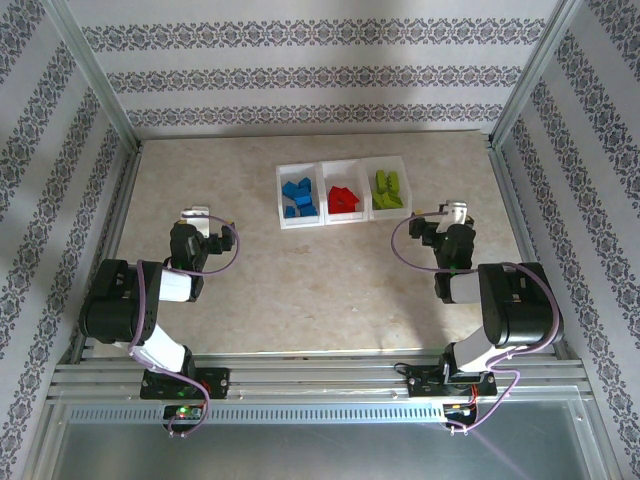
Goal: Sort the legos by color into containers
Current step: Reset both arms
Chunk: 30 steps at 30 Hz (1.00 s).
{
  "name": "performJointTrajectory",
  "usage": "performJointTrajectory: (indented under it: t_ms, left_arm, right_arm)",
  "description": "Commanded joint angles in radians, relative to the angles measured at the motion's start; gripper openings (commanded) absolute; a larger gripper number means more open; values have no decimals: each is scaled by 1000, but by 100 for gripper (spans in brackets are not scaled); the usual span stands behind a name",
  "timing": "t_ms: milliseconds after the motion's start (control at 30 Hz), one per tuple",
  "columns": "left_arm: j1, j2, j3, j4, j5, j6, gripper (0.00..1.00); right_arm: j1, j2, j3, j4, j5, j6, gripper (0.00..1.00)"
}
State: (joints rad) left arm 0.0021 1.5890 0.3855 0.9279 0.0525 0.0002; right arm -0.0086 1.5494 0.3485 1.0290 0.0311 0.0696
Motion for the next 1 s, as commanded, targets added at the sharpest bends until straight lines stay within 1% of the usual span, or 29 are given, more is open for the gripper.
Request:
performJointTrajectory:
  t_ms: [0, 233, 333, 400, 467, 967]
  left_arm:
    - [12, 2, 3, 15, 11, 4, 100]
    - [12, 2, 3, 15, 10, 4, 100]
    - [12, 2, 3, 15, 10, 4, 100]
    - [12, 2, 4, 15, 10, 4, 100]
    - [12, 2, 3, 15, 10, 4, 100]
    - [12, 2, 3, 15, 10, 4, 100]
  right_arm:
    - [1, -15, 25, -69, -96, -33, 98]
    - [-4, -17, 24, -69, -102, -31, 99]
    - [5, -18, 21, -67, -39, -24, 98]
    - [33, -19, 17, -63, 67, -26, 98]
    - [45, -19, 14, -55, 117, -27, 99]
    - [47, -18, 14, -55, 119, -27, 98]
